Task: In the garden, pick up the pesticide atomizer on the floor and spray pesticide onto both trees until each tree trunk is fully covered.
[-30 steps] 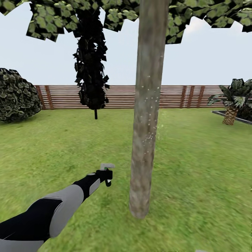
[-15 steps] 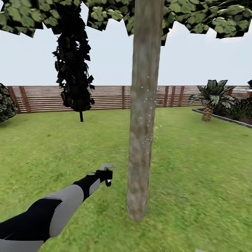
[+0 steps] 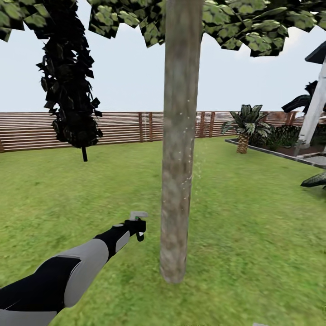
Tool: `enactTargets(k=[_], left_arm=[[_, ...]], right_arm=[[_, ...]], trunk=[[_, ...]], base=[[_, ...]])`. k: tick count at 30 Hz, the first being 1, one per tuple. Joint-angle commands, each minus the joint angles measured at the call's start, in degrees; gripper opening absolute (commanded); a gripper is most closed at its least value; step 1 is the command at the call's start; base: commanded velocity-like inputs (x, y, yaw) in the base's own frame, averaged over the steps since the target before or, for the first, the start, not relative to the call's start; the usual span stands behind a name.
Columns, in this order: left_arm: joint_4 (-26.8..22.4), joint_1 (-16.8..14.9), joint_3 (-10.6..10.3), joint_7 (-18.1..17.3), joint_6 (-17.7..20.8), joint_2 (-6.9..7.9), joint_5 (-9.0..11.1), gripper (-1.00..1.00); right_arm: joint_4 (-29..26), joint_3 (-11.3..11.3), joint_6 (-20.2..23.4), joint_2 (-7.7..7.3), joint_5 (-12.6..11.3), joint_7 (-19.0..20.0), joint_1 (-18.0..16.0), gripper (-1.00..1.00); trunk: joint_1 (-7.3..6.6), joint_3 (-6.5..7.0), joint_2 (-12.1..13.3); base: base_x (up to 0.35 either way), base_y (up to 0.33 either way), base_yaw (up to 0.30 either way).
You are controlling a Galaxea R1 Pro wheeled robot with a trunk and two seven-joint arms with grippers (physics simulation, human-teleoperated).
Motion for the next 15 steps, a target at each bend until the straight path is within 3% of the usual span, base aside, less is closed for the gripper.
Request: enactTargets(k=[1, 7, 15], left_arm=[[-0.01, 0.0, 0.01, 0.01, 0.0, 0.0, 0.0, -1.0], [-0.01, 0.0, 0.04, 0.01, 0.0, 0.0, 0.0, -1.0], [-0.01, 0.0, -0.02, 0.01, -0.08, 0.0, 0.0, -1.0]], right_arm=[[0.0, 0.0, 0.0, 0.0, 0.0, 0.0, 0.0, 1.0], [0.0, 0.0, 0.08, 0.0, 0.0, 0.0, -0.01, 1.0], [0.0, 0.04, 0.17, 0.0, 0.0, 0.0, -0.01, 1.0]], trunk=[[0.0, 0.02, 0.0], [0.0, 0.01, 0.0], [0.0, -0.59, 0.0]], base=[[-0.013, 0.287, -0.295], [0.016, 0.226, -0.296], [0.11, 0.128, -0.198]])
